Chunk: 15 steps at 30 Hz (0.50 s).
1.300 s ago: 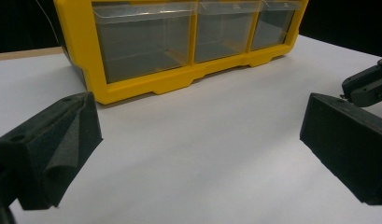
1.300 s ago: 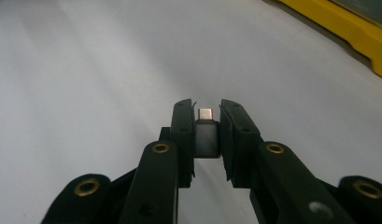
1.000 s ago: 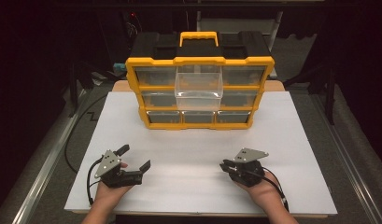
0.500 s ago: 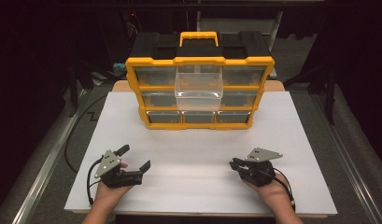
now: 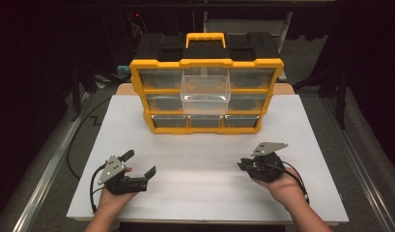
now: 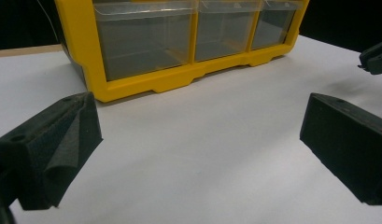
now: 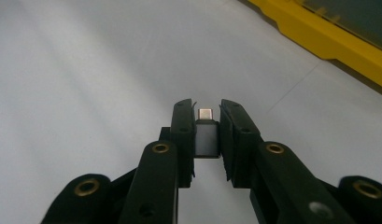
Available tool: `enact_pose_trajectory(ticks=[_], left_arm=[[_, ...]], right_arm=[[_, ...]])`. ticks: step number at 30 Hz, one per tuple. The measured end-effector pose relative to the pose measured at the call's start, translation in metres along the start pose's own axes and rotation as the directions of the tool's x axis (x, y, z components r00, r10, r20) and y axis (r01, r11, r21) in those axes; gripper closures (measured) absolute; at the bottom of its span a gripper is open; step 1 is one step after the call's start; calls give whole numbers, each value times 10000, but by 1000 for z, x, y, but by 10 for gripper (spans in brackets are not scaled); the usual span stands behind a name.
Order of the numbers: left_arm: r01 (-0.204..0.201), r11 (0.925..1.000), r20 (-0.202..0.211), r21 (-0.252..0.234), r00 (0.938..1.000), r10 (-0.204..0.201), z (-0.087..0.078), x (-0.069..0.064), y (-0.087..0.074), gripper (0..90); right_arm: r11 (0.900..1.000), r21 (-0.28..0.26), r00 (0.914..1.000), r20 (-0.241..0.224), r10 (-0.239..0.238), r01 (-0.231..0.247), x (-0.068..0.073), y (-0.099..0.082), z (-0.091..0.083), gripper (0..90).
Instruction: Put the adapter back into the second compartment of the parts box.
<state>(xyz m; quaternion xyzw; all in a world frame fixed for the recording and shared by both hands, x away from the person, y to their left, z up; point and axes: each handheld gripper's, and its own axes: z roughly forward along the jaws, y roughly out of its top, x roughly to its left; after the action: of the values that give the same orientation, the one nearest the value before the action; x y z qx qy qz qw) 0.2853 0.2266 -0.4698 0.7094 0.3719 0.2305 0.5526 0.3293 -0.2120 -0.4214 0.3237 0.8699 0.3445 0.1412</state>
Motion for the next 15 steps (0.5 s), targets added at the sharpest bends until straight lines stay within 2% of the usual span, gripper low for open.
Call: enact_pose_trajectory(ticks=[3,6,15], left_arm=[[-11,10000,33,-7,10000,11,0,0,0,3],[-124,9999,-19,86,9999,124,1,-1,0,3],[-176,9997,4,197,9998,176,2,-2,0,3]], right_arm=[[9992,389,9997,-211,-121,129,-2,5,2,776],[9966,718,9990,-224,-385,401,-3,10,3,776],[9856,1609,9979,-470,-450,520,-10,19,7,775]])
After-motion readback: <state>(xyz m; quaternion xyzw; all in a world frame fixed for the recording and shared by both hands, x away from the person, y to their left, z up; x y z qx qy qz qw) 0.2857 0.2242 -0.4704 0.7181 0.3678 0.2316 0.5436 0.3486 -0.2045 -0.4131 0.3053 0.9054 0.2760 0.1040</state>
